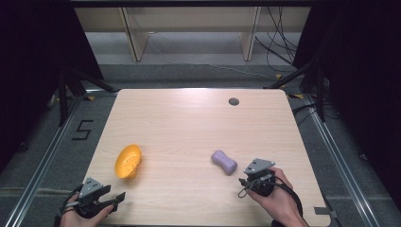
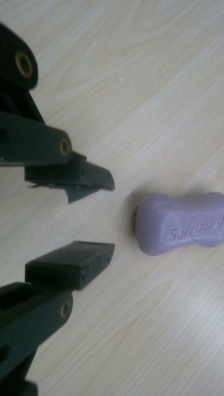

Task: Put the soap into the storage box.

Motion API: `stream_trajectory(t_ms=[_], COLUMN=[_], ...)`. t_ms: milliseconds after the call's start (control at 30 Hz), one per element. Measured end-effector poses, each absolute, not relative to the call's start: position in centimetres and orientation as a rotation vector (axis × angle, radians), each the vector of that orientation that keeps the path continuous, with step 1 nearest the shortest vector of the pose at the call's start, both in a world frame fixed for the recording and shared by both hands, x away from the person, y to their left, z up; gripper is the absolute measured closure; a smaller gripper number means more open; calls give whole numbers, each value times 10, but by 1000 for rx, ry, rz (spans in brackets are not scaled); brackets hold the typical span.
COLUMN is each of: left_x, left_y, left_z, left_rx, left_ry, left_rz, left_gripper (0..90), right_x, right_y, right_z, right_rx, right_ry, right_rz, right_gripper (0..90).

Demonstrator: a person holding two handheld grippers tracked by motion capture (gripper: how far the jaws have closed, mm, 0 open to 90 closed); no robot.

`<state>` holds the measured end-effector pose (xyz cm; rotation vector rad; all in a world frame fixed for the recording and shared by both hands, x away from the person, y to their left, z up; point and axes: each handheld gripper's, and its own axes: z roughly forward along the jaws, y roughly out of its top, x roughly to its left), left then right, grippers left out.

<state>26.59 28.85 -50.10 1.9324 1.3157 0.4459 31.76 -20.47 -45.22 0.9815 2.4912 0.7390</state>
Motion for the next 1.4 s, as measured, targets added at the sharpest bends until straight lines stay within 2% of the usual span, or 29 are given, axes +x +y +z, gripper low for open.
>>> stream_trajectory(t_ms=[133, 300, 433, 467, 600, 633, 867, 900, 933, 1133, 1200, 1400], left_x=[267, 266, 267, 267, 272, 268, 268, 270, 267, 267, 267, 268], left_y=[291, 291, 290, 290, 293, 288, 287, 289, 287, 287, 291, 292], left_z=[-501, -501, -501, -501, -500, -501, -500, -499, -501, -502, -500, -500], left_rx=[1982, 1948, 1948, 1963, 2016, 1954, 1959, 2000, 1962, 1958, 2021, 2065], left_ry=[1296, 1312, 1303, 1298, 1214, 1300, 1280, 1230, 1294, 1288, 1271, 1251], left_rz=[427, 439, 442, 436, 482, 435, 450, 474, 438, 439, 428, 427], left_gripper=[341, 341, 341, 341, 341, 341, 341, 341, 341, 340, 339, 336], right_x=[325, 337, 355, 368, 386, 392, 428, 432, 440, 454, 457, 461], right_y=[-199, -195, -190, -187, -182, -180, -161, -158, -150, -134, -131, -125], right_z=[-455, -448, -439, -435, -432, -431, -436, -437, -438, -447, -450, -456], right_rx=[991, 991, 976, 971, 945, 936, 942, 939, 949, 991, 993, 977], right_ry=[2534, 2568, 2651, 2736, 2759, 2781, 2878, 2894, 2914, 2949, 2957, 2960], right_rz=[677, 633, 556, 508, 497, 484, 416, 403, 372, 297, 284, 227], right_gripper=[681, 673, 639, 593, 574, 562, 492, 479, 471, 434, 430, 430])
